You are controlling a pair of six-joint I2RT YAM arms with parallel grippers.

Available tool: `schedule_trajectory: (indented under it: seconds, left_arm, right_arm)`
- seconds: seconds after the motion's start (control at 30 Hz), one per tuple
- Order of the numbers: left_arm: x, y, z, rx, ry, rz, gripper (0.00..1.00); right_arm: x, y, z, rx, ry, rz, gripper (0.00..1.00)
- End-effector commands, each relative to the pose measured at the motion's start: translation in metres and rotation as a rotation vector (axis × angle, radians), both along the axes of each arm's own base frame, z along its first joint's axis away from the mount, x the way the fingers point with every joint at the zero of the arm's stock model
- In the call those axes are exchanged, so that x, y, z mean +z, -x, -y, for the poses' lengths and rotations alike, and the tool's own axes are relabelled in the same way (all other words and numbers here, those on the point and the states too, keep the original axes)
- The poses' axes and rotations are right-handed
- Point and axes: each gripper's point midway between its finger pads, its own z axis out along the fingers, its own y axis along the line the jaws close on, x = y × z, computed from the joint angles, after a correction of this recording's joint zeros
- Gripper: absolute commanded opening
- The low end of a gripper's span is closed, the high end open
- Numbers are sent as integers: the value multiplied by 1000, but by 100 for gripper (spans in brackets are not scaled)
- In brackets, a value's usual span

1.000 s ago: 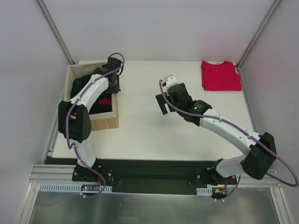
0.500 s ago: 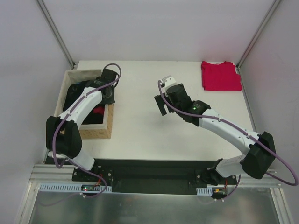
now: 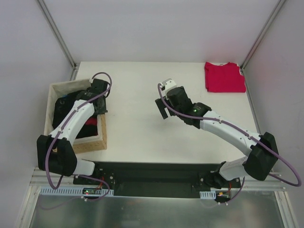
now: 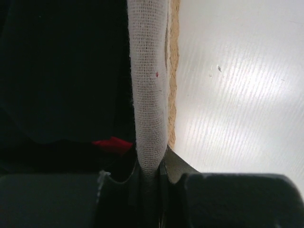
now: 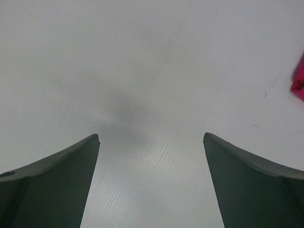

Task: Fold and stack the t-shirts

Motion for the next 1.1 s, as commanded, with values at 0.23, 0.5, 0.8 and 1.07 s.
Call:
schedule_trajectory:
  seconds: [0.23, 0.5, 0.8, 1.07]
  left_arm:
    - [-1, 32, -23, -16, -68, -62, 0]
    - [-4, 37, -13, -105, -28, -71, 0]
    - [8, 38, -28, -145, -150, -118, 0]
    - [5, 39, -27, -233, -169, -166, 0]
  right_arm:
    - [24, -7, -16, 15, -54, 49, 96]
    - [23, -6, -17, 22, -44, 50, 96]
    - [21, -7, -21, 38, -44, 41, 96]
    - [20, -5, -21, 40, -47, 35, 96]
